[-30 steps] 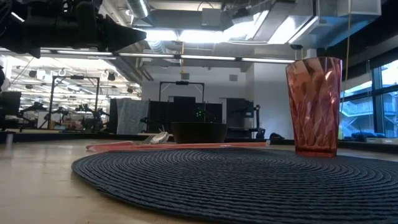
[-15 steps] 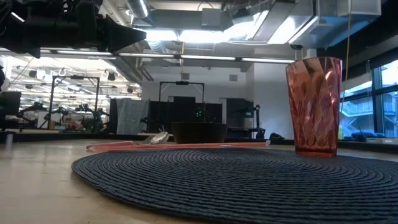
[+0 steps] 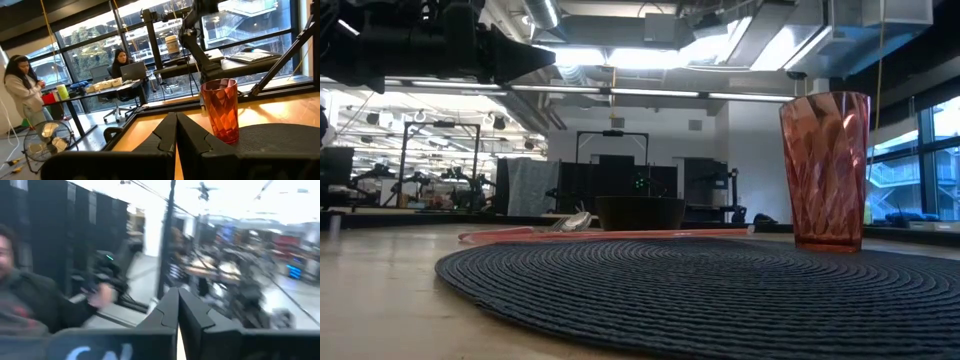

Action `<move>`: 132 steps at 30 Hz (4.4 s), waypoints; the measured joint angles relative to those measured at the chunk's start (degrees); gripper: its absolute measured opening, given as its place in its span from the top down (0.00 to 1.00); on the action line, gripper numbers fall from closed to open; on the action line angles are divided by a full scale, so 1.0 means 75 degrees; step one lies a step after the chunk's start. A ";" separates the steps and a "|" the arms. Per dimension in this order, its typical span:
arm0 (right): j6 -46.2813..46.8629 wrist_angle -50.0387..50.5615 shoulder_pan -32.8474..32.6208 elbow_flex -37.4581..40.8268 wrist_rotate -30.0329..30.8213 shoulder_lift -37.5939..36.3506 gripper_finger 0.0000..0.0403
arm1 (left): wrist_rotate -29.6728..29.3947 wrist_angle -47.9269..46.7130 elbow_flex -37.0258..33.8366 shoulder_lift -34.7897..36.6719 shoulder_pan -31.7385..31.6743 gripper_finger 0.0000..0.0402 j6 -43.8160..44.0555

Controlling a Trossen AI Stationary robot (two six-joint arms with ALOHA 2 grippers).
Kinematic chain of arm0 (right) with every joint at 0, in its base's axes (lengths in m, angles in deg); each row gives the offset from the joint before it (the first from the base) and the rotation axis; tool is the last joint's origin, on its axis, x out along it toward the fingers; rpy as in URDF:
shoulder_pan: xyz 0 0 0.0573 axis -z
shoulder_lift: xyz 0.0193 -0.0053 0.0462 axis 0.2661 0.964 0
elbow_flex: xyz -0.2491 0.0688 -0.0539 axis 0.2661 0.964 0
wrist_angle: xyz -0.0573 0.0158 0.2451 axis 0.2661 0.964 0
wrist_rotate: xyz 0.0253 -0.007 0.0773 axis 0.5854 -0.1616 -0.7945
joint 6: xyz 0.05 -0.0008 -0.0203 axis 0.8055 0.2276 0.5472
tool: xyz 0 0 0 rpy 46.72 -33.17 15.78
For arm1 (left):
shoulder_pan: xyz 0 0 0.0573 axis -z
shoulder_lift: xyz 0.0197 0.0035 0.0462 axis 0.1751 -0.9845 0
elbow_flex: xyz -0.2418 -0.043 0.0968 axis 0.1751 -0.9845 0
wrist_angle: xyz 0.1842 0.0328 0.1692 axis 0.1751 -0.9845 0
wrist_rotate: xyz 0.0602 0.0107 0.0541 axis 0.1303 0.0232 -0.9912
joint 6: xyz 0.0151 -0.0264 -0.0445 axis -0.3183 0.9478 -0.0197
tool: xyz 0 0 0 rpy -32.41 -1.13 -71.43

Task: Pick & Place Utensil
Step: Put the orange straw into the brown glass on the gray mat

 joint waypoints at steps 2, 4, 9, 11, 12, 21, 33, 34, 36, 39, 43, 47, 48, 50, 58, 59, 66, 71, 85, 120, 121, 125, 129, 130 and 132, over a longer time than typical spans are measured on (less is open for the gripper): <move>-0.0109 -0.0014 0.0128 0.0434 0.0140 -0.0360 0.99 | 0.0000 0.0000 0.0000 -0.0002 0.0000 0.99 0.0095; -0.0128 -0.0216 0.0186 0.0824 0.0148 -0.0657 0.99 | 0.0000 0.0000 0.0000 -0.0002 0.0002 0.99 0.0107; -0.0336 -0.0371 0.0206 0.1564 0.0255 -0.1299 0.97 | 0.0000 0.0000 0.0000 -0.0001 -0.0001 0.99 0.0270; -0.0362 -0.0360 0.0249 0.1812 0.0355 -0.1416 0.96 | 0.0000 0.0000 0.0000 -0.0002 -0.0001 0.99 0.0325; -0.0340 -0.0394 0.0273 0.1919 0.0394 -0.1451 0.97 | 0.0000 0.0000 0.0000 0.0001 0.0002 0.99 0.0325; -0.0392 -0.1945 0.0544 0.3277 -0.0141 -0.1470 0.98 | 0.0000 0.0000 0.0000 -0.0001 0.0001 0.99 0.0386; -0.0701 -0.2002 0.0971 0.3492 -0.0400 -0.2635 0.99 | -0.0003 -0.0061 0.0000 0.0001 0.0002 0.99 0.0386; -0.0740 -0.1914 0.1005 0.3507 -0.0413 -0.2835 0.99 | -0.0003 -0.0097 0.0000 0.0001 0.0002 0.99 0.0386; -0.0735 -0.1734 0.1060 0.3507 -0.0361 -0.3150 0.99 | -0.0003 -0.0118 0.0000 0.0001 0.0002 0.99 0.0386; -0.0695 -0.1199 0.1096 0.3516 -0.0210 -0.3594 0.97 | -0.0003 -0.0130 0.0000 0.0001 0.0002 0.99 0.0258; -0.0725 -0.0535 0.1096 0.3511 0.0300 -0.4079 0.95 | -0.0003 -0.0131 0.0000 0.0001 0.0002 0.99 0.0185; -0.0688 0.0042 0.1096 0.3516 0.0484 -0.4112 0.95 | 0.0002 -0.0134 0.0000 0.0001 0.0002 0.99 0.0242; -0.0696 0.0155 0.1096 0.3516 0.0484 -0.4087 0.95 | 0.0026 -0.0134 0.0000 0.0001 -0.0001 0.99 0.0340; -0.0733 0.0290 0.1096 0.3516 0.0621 -0.4008 0.95 | 0.0105 -0.0141 0.0000 0.0001 -0.0001 0.99 0.0576; -0.0726 0.0555 0.1093 0.3516 0.0390 -0.3735 0.95 | 0.0140 -0.0178 0.0000 0.0001 0.0001 0.99 0.1235; -0.0646 0.0619 0.1093 0.3516 0.0264 -0.3722 0.95 | 0.0140 -0.0178 0.0000 0.0001 0.0001 0.99 0.1268; -0.0140 0.0573 0.1090 0.3516 0.0195 -0.3722 0.95 | 0.0140 -0.0178 0.0000 0.0001 0.0002 0.99 0.1329; -0.0122 0.0014 0.1090 0.3516 0.0198 -0.3727 0.95 | 0.0140 -0.0178 0.0000 0.0001 0.0001 0.99 0.1615; -0.0685 0.0575 0.1096 0.3507 -0.0065 -0.4584 0.98 | 0.0143 -0.0178 0.0000 0.0001 0.0002 0.99 0.2719; -0.0566 -0.1473 0.2964 0.5215 -0.0599 -0.4608 0.94 | -0.0724 -0.2622 0.1111 -0.0488 -0.0007 0.99 0.3089; -0.0578 -0.1469 0.2964 0.5215 -0.0600 -0.4608 0.94 | -0.0835 -0.3264 0.1482 -0.0742 -0.0007 0.99 0.3140; -0.0504 -0.1476 0.2964 0.5215 -0.0597 -0.4608 0.93 | -0.0788 -0.5371 0.2937 -0.1790 -0.0007 0.99 0.3076; -0.0619 -0.1482 0.2964 0.5215 -0.0527 -0.4608 0.93 | -0.0244 -0.6651 0.4140 -0.2704 0.0025 0.99 0.2987; -0.0669 -0.1471 0.2964 0.5215 -0.0486 -0.4608 0.93 | -0.0223 -0.6900 0.4406 -0.2925 0.0035 0.99 0.3029; -0.0658 -0.1406 0.2964 0.5215 -0.0477 -0.4608 0.93 | -0.0247 -0.7352 0.4869 -0.3332 0.0051 0.97 0.3192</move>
